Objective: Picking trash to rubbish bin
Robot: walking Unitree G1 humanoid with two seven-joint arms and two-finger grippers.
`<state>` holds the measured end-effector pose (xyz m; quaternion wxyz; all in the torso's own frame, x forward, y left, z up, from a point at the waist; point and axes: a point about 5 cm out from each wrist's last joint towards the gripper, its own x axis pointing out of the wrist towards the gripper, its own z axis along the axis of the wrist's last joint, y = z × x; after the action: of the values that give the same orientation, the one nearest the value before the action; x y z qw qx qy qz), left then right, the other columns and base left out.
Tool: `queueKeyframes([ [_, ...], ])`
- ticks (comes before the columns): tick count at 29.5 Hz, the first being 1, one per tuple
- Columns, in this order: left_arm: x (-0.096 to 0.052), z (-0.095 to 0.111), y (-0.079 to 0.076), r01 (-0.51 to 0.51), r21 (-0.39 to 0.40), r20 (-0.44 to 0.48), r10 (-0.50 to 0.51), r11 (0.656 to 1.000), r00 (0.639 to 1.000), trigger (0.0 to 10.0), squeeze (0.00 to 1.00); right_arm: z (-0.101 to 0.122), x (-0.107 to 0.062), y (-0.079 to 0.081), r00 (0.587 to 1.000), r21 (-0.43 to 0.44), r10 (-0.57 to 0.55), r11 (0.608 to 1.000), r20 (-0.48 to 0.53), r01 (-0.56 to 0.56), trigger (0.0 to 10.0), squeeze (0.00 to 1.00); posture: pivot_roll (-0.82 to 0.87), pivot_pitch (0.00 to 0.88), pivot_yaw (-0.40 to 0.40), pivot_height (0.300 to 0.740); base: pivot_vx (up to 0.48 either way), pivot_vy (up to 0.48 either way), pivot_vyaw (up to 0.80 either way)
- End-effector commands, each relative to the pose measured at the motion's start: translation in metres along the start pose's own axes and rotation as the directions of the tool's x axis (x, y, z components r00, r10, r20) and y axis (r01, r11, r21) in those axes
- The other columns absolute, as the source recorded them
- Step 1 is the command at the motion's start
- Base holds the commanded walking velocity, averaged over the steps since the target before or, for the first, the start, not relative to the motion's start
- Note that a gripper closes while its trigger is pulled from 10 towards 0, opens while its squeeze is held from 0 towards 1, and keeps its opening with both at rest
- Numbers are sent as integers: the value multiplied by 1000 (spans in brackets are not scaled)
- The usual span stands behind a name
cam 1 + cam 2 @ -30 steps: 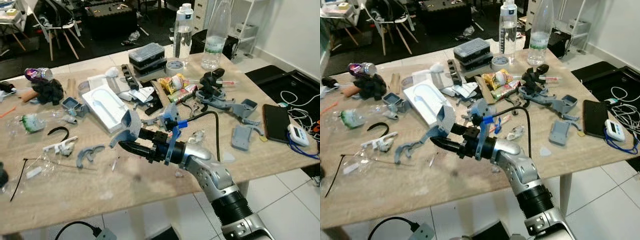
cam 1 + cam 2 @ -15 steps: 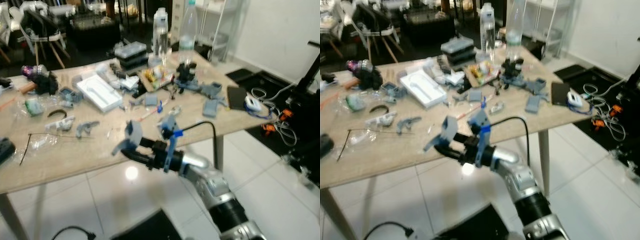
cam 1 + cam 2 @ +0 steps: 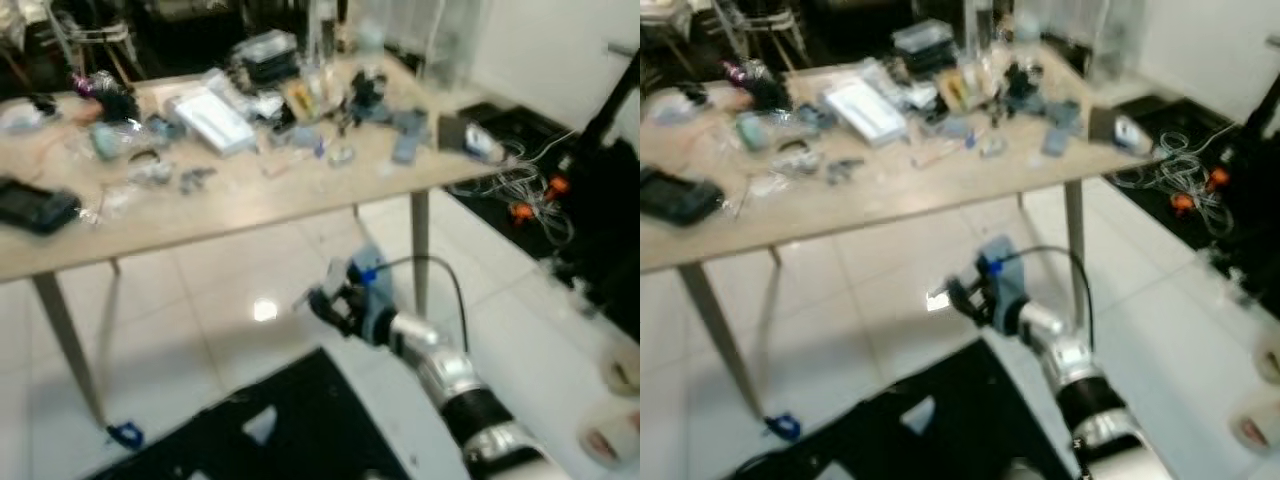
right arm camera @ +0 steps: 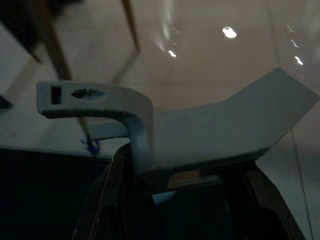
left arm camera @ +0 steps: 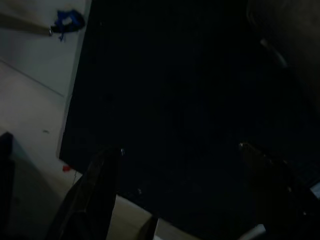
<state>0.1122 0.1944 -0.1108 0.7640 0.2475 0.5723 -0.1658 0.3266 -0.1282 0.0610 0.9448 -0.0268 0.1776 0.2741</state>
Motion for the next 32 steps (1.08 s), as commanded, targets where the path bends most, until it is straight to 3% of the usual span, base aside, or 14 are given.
queueKeyframes([
  [1, 0, 0, -6, 21, 1, 2, -21, 1000, 1000, 10000, 0, -28, -18, -33, 970, 55, -224, 972, -99, 230, 10000, 0, -22, 72, 60, 740, -341, 0, 0],
  [4, 0, 0, -6, 22, 2, 1, -22, 1000, 1000, 10000, 0, -81, -56, -62, 839, 104, -459, 857, -293, 505, 10000, 0, -22, 72, 60, 740, -335, 0, 0],
  [5, 0, 0, -6, 22, 2, 1, -22, 1000, 1000, 10000, 0, -81, -56, -62, 839, 104, -459, 857, -293, 505, 10000, 0, -22, 72, 60, 740, -334, 0, 0],
  [6, 0, -2, -5, 19, 16, -4, -19, 1000, 1000, 10000, 0, -121, -82, -60, 752, 132, -495, 791, -435, 597, 10000, 0, -22, 72, 60, 740, 0, 0, 0],
  [8, 0, -2, -5, 19, 16, -4, -19, 1000, 1000, 10000, 0, -121, -82, -60, 752, 132, -495, 791, -435, 597, 10000, 0, -22, 72, 60, 740, 0, 0, 0],
  [9, 0, -7, -3, 15, 25, -21, -14, 1000, 1000, 10000, 0, -160, -107, -47, 675, 182, -478, 724, -562, 665, 10000, 0, -22, 72, 60, 740, 0, 0, 0],
  [11, -1, -8, -3, 15, 29, -26, -14, 999, 1000, 10000, 0, -173, -115, -40, 649, 188, -464, 708, -603, 681, 10000, 0, -22, 72, 60, 740, 0, 0, 0],
  [13, -1, -8, -2, 19, 28, -25, -18, 999, 1000, 10000, 0, -207, -138, -14, 570, 203, -412, 655, -711, 727, 10000, 0, -23, 70, 68, 740, 0, 0, 0],
  [14, -1, -8, -2, 19, 28, -25, -19, 999, 1000, 10000, 0, -213, -142, -9, 554, 217, -403, 632, -728, 744, 10000, 0, -23, 70, 68, 740, 0, 0, 0],
  [17, -1, -8, -2, 20, 27, -25, -19, 999, 1000, 10000, 0, -215, -144, -7, 547, 225, -400, 617, -735, 754, 10000, 0, -23, 70, 68, 740, 0, 0, 0],
  [18, 0, -7, -3, 29, 27, -26, -29, 999, 999, 10000, 0, -227, -154, 3, 492, 205, -387, 585, -780, 785, 10000, 0, -23, 70, 68, 740, 0, 0, 0],
  [19, 0, -7, -3, 34, 26, -27, -33, 999, 999, 10000, 0, -230, -156, 6, 476, 199, -381, 576, -792, 793, 10000, 0, -23, 70, 68, 740, 0, 0, -444],
  [22, 0, -7, -4, 42, 23, -26, -41, 999, 999, 10000, 0, -230, -156, 7, 466, 172, -372, 604, -803, 778, 10000, 0, -12, 68, 72, 740, 0, 0, -754],
  [32, -1, -5, 2, 46, 28, -27, -45, 999, 999, 10000, 0, -222, -153, -5, 474, 145, -398, 627, -785, 766, 10000, 0, -12, 68, 72, 740, 0, 0, -790],
])
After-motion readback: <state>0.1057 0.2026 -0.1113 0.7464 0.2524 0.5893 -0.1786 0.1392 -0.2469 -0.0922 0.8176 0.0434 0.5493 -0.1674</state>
